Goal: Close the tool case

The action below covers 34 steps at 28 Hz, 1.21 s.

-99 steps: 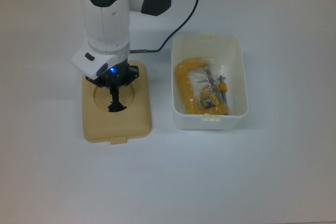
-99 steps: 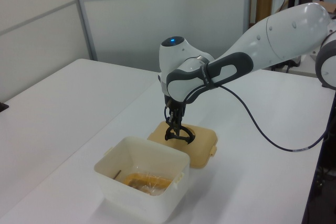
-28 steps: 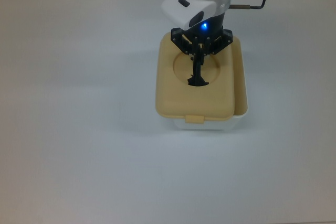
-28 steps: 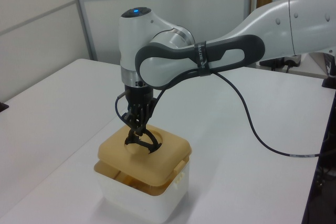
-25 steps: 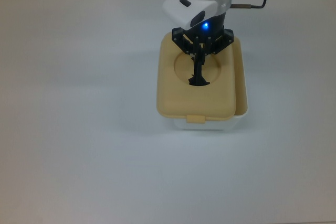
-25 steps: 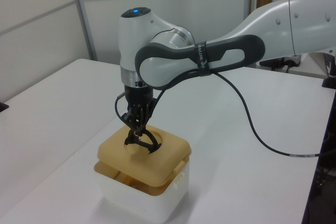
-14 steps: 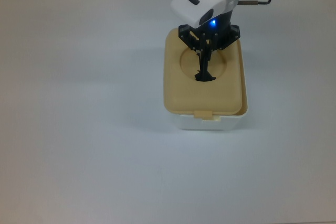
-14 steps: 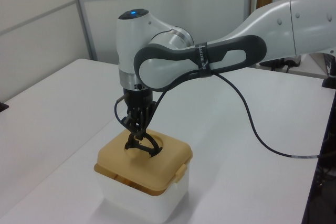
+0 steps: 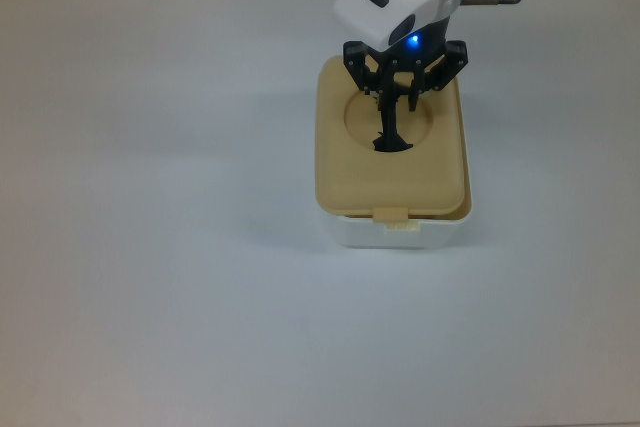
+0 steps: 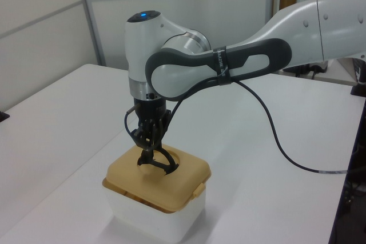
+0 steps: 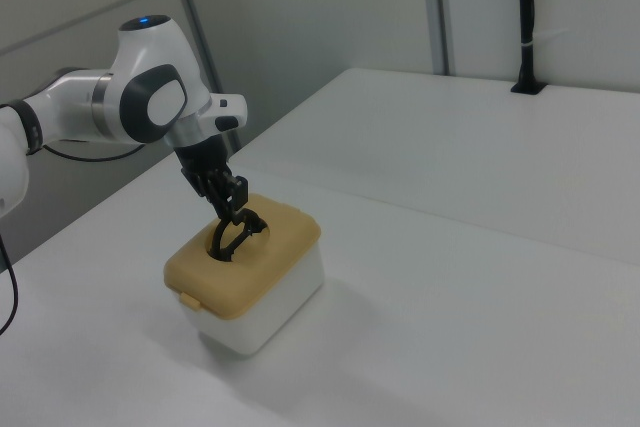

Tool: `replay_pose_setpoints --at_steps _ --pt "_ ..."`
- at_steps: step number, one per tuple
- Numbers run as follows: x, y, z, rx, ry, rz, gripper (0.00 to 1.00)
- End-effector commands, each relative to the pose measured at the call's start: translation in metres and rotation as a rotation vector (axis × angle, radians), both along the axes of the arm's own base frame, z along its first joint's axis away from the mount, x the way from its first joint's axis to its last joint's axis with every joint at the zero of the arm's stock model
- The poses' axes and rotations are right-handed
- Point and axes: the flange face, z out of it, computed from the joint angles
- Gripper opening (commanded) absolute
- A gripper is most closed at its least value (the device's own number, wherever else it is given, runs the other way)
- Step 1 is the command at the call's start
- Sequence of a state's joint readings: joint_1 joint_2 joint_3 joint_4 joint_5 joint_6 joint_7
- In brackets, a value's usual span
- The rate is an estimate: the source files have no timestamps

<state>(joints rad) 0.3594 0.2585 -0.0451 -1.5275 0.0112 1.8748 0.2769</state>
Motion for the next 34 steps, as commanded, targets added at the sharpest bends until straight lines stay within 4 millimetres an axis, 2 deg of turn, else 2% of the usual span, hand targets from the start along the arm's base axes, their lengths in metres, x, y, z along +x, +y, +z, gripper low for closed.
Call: replay_pose_setpoints --at_steps 1,5,6,9,10,12,13,17,18,22,23,26,33,34 --pt "-0.007 -0.001 0.008 -0.021 0.004 0.017 1.0" --pt "-0.008 -0.009 0.016 -0.021 0.009 0.007 1.0" --pt "-0.013 -0.016 0.03 -0.02 0.003 0.004 1.0" --pt "-0.016 -0.033 0.047 -0.013 -0.01 -0.02 1.0" --pt "-0.02 -0.045 0.06 -0.009 -0.017 -0.035 1.0" --pt "-0.024 -0.057 0.07 -0.008 -0.018 -0.051 1.0" --pt "-0.028 -0.069 0.082 -0.005 -0.025 -0.068 1.0" --pt "-0.035 -0.095 0.101 -0.001 -0.038 -0.101 1.0" --pt "-0.039 -0.108 0.11 -0.002 -0.04 -0.102 1.0" --pt "-0.046 -0.138 0.125 0.002 -0.048 -0.132 1.0" --pt "-0.048 -0.153 0.131 0.006 -0.055 -0.156 1.0" --pt "-0.053 -0.162 0.136 0.011 -0.064 -0.169 1.0" --pt "-0.051 -0.163 0.132 0.011 -0.053 -0.181 1.0" --pt "-0.052 -0.163 0.126 0.008 -0.035 -0.182 1.0"
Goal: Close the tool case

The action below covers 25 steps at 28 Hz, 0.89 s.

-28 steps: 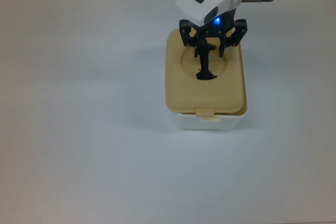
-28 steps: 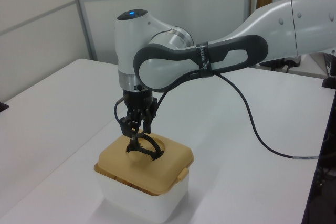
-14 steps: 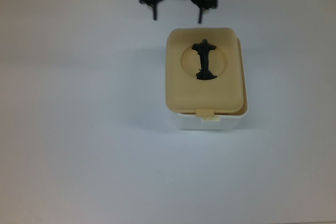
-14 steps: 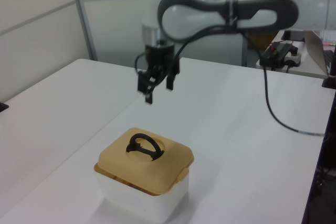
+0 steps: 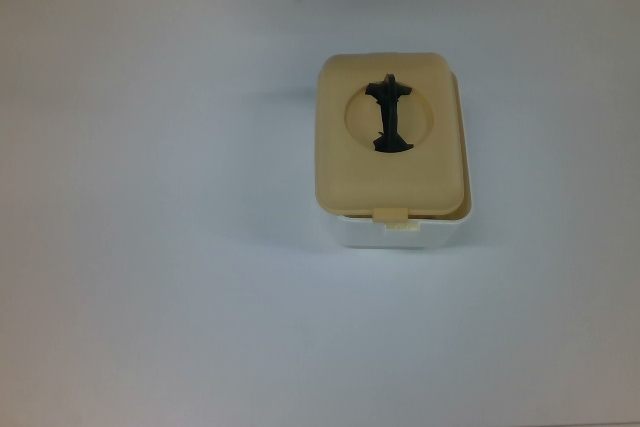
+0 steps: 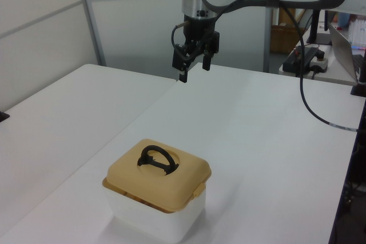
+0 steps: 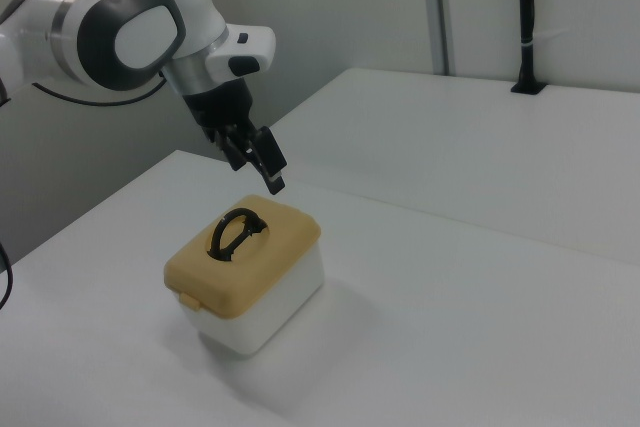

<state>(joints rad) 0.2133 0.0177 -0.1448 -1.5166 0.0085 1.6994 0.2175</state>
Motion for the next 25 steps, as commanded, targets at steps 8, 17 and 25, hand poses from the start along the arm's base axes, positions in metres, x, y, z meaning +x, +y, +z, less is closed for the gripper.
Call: replay_pose_setpoints --at_steps 8,17,25 --pt "-0.008 -0.009 -0.01 -0.003 0.056 -0.003 1.0" --pt "-0.007 -0.027 -0.013 0.0 0.069 -0.035 1.0" --pt "-0.002 -0.023 -0.023 -0.004 0.079 -0.024 1.0"
